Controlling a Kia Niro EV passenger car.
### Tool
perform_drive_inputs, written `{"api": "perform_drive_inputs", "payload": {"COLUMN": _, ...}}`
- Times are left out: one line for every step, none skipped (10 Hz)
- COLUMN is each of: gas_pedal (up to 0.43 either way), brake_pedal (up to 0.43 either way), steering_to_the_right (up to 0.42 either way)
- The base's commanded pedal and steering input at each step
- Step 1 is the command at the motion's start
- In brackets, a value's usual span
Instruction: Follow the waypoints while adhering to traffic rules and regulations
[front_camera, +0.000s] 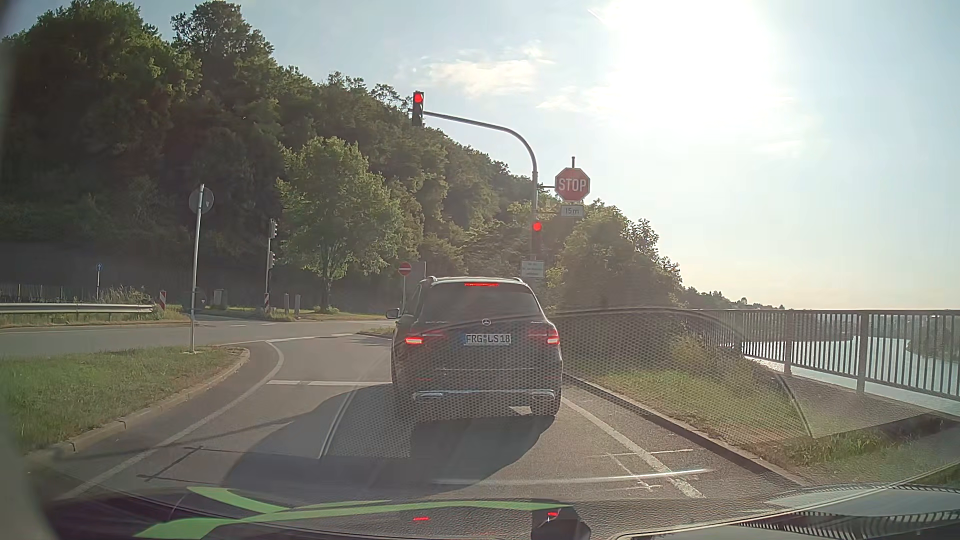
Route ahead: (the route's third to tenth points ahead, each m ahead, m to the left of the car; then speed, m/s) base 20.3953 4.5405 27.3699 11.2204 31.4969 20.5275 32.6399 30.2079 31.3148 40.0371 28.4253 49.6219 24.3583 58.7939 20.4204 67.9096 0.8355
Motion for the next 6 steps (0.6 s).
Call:
{"api": "perform_drive_inputs", "payload": {"gas_pedal": 0.0, "brake_pedal": 0.14, "steering_to_the_right": -0.031}}
{"api": "perform_drive_inputs", "payload": {"gas_pedal": 0.0, "brake_pedal": 0.128, "steering_to_the_right": -0.032}}
{"api": "perform_drive_inputs", "payload": {"gas_pedal": 0.0, "brake_pedal": 0.116, "steering_to_the_right": -0.035}}
{"api": "perform_drive_inputs", "payload": {"gas_pedal": 0.0, "brake_pedal": 0.11, "steering_to_the_right": -0.036}}
{"api": "perform_drive_inputs", "payload": {"gas_pedal": 0.0, "brake_pedal": 0.11, "steering_to_the_right": -0.035}}
{"api": "perform_drive_inputs", "payload": {"gas_pedal": 0.0, "brake_pedal": 0.11, "steering_to_the_right": -0.035}}
